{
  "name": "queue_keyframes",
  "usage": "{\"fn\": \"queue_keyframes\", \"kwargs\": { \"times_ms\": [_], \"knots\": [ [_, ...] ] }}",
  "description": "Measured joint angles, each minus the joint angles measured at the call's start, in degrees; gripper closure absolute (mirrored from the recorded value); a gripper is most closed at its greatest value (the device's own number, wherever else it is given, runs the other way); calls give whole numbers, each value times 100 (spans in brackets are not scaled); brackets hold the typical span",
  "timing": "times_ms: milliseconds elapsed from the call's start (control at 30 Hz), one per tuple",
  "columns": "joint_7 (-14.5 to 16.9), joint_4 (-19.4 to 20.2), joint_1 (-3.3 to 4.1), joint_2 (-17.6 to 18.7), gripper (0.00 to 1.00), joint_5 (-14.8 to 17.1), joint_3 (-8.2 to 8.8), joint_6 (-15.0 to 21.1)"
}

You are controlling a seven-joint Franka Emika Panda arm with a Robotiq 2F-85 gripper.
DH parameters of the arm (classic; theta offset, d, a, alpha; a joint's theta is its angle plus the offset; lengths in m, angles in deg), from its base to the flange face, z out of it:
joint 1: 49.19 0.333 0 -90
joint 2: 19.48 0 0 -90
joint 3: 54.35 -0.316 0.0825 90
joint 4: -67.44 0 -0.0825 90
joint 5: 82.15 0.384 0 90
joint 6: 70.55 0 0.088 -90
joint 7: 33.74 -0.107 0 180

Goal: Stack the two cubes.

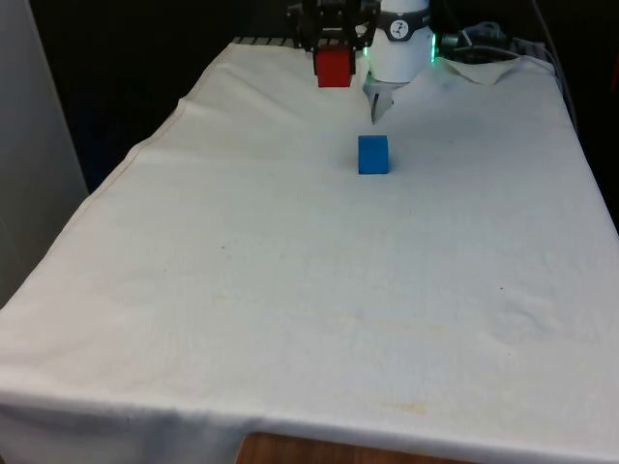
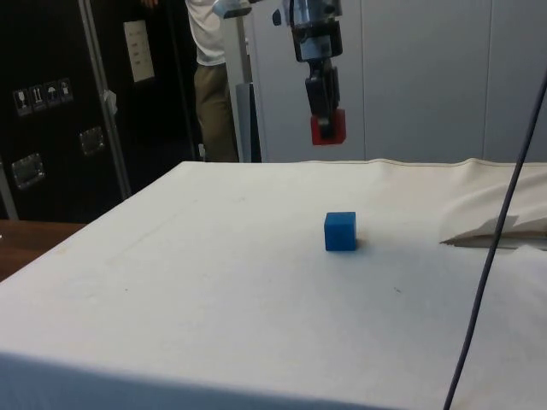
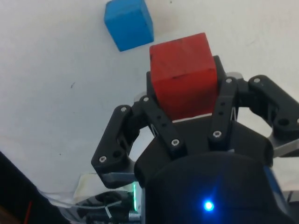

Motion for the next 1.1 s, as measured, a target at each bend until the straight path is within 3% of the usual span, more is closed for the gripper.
{"fn": "queue_keyframes", "kwargs": {
  "times_ms": [533, 900, 1100],
  "knots": [
    [-166, 424, 6, -201, 100, 0, -424, 372],
    [-143, 521, 0, -229, 100, 0, -447, 470],
    [-149, 556, 6, -149, 100, 6, -550, 504]
  ]
}}
